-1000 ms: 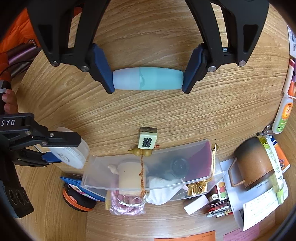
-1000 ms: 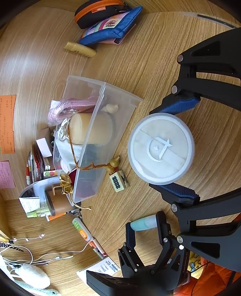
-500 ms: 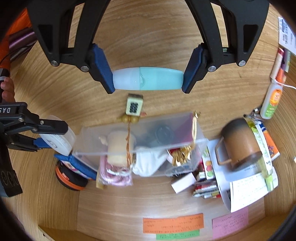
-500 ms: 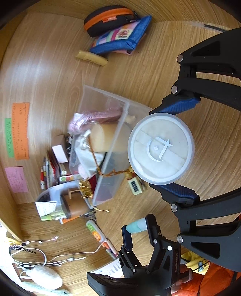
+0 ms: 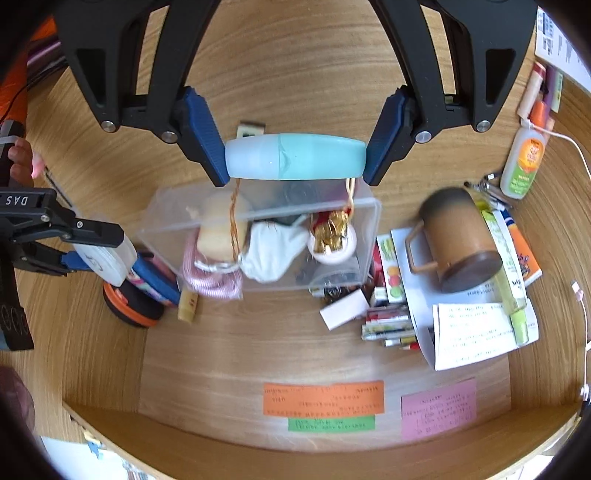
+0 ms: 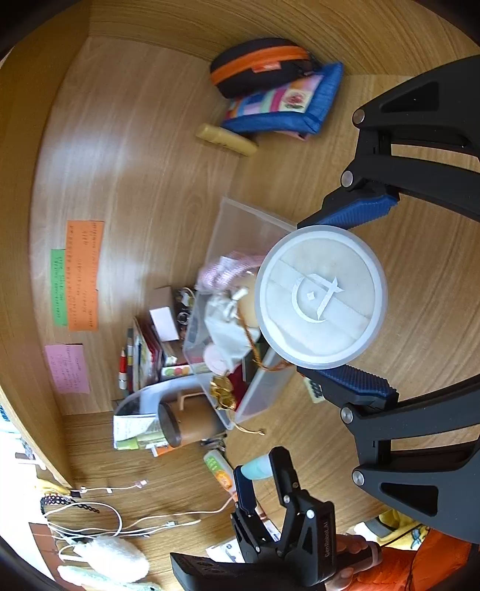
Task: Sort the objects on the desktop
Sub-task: 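Lift the blue tube toward the bin with the left gripper while the right gripper carries the white container, then open the left gripper to drop the blue tube while the right gripper lowers the white container into the bin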
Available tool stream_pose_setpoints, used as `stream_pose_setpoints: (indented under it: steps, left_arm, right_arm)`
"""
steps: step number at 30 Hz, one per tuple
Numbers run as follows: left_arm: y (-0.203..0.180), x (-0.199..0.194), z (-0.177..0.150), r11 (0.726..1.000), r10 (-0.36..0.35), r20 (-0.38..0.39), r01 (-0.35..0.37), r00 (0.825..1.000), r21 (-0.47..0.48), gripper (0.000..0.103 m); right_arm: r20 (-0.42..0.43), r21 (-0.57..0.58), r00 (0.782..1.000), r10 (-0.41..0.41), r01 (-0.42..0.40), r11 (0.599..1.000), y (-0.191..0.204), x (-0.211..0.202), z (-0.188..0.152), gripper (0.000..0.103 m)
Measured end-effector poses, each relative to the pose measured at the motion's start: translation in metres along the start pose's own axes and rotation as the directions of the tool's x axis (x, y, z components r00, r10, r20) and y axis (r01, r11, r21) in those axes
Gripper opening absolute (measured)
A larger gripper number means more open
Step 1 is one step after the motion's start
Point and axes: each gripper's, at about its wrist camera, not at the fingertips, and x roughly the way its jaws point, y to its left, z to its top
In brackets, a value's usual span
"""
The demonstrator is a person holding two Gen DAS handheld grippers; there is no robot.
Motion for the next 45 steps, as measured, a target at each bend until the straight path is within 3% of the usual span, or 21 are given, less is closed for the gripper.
stream_pose_setpoints:
  steps: [15,27,45]
  left_arm:
    - [0.025,0.026,0.047,0.999,-0.044,0.035,0.044,0.998,-0.015,0.073]
    - [0.020,0.073,0.058,0.996,-0.090,-0.041,0.090,0.995,0.010,0.073]
    - [0.003,0.118,0.052,0.994,-0.082,-0.139,0.091,0.987,0.063,0.073]
  right_arm:
    - [-0.004,0.023,0.999,-0.032,0.032,0.999,-0.027,0.028,0.030,0.062]
    - [-0.079,0.008,0.997,-0.010,0.010,1.000,-0.025,0.065,0.028,0.062]
    - [-0.137,-0.027,0.991,0.005,-0.008,1.000,-0.020,0.093,0.026,0.063]
